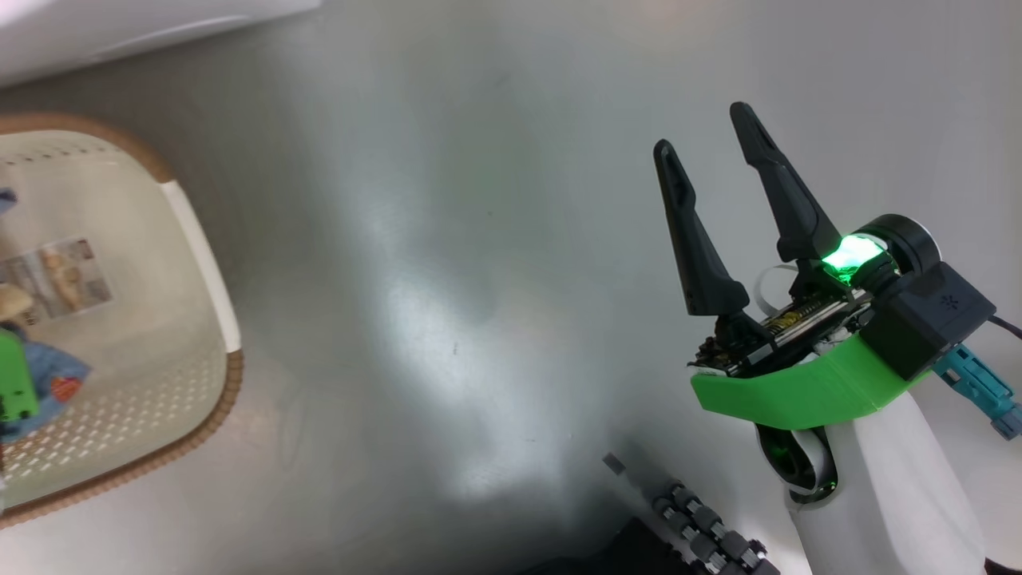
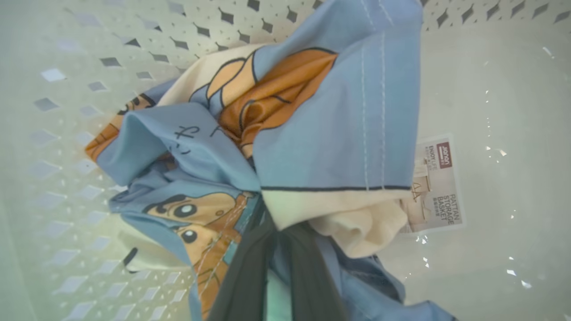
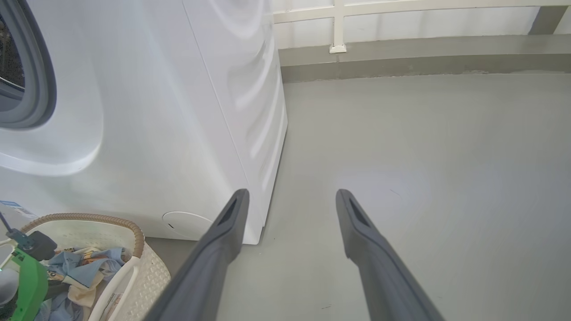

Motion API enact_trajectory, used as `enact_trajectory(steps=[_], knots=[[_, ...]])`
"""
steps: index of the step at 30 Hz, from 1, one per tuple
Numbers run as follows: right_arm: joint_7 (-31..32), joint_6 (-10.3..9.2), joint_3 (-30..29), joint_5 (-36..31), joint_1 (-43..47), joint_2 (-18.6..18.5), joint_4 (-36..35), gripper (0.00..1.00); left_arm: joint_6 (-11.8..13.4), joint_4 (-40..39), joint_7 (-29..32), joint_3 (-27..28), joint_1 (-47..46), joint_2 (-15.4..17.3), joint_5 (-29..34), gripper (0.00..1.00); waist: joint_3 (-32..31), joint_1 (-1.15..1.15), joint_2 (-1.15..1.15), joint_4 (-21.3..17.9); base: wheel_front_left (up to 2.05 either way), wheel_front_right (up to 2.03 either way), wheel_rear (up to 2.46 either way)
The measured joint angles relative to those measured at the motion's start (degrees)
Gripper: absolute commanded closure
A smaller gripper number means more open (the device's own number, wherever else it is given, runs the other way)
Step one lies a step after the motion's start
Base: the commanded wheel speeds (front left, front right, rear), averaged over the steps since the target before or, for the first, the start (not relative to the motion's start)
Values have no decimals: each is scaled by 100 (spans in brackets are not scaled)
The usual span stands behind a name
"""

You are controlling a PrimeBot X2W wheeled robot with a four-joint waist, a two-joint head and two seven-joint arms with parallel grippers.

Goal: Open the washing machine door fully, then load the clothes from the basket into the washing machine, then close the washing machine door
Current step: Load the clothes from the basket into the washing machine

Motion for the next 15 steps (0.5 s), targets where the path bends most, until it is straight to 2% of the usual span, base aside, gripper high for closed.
enact_trajectory(steps=[11, 14, 15], knots=[[0, 0, -221, -485, 151, -8, 82, 0, -156, -175, -799, 271, 259, -482, -366, 100, -499, 0, 0, 426, 0, 0, 0], [0, 0, -312, -533, 303, -53, 125, 0, -151, -407, -846, 341, 404, -691, -408, 100, -671, 0, 0, 560, 0, 0, 0], [0, 0, -382, -560, 392, -119, 138, 0, -86, -795, -847, 398, 567, -827, -409, 100, -791, 0, 0, 658, 0, 0, 0]])
